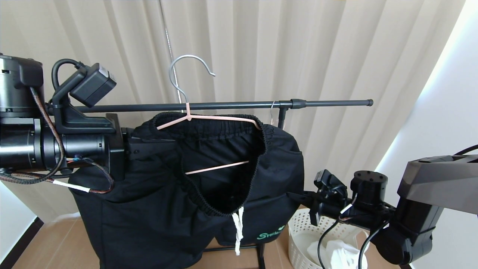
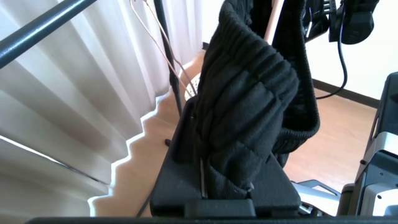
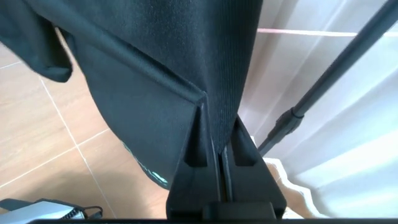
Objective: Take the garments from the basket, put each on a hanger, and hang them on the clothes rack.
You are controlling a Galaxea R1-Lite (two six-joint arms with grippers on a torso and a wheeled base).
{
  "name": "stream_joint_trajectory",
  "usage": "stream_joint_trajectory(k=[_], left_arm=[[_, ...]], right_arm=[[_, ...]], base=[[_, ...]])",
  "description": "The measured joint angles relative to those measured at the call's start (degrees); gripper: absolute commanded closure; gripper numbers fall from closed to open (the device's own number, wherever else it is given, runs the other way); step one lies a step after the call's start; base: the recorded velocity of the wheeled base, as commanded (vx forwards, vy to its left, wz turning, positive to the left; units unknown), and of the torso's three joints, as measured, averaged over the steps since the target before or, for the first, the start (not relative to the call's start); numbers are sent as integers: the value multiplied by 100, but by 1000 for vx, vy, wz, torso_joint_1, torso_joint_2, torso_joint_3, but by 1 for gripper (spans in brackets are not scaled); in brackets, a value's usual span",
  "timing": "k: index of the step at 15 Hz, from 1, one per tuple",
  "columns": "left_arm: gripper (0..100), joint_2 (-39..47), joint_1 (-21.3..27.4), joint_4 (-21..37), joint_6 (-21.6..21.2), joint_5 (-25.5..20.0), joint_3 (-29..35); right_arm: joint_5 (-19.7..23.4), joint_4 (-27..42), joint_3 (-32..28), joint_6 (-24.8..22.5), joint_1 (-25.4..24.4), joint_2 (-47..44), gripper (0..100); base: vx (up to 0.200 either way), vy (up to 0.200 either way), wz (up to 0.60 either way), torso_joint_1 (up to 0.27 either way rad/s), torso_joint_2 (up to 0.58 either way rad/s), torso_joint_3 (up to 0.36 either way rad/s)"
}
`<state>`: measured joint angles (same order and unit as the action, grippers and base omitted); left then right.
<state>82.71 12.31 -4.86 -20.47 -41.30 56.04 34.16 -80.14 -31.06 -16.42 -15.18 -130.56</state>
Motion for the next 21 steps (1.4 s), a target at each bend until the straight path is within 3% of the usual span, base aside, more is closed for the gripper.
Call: stream_joint_trajectory(k=[1, 2, 9, 16, 19, 21], left_arm=[[100, 0, 0, 2, 9, 0, -6], [100, 0, -2, 2, 16, 0, -10], [100, 44, -190, -9, 13, 6, -84], [100, 394, -680, -343, -16, 104, -714], [100, 590, -673, -339, -123, 589, -792], [100, 747, -647, -328, -521, 983, -896]], right_arm=[[-200, 41, -5, -7, -17, 2, 100], [-230, 38, 4, -13, -33, 5, 0], [-200, -463, 111, -9, -55, -15, 0], [-226, -492, 99, -16, -107, -100, 0], [-235, -492, 91, -24, -122, -138, 0], [-236, -492, 85, -27, -124, -146, 0]], base=[[0, 0, 0, 0, 0, 0], [0, 0, 0, 0, 0, 0], [0, 0, 0, 0, 0, 0], [0, 0, 0, 0, 0, 0], [0, 0, 0, 0, 0, 0], [0, 0, 0, 0, 0, 0]])
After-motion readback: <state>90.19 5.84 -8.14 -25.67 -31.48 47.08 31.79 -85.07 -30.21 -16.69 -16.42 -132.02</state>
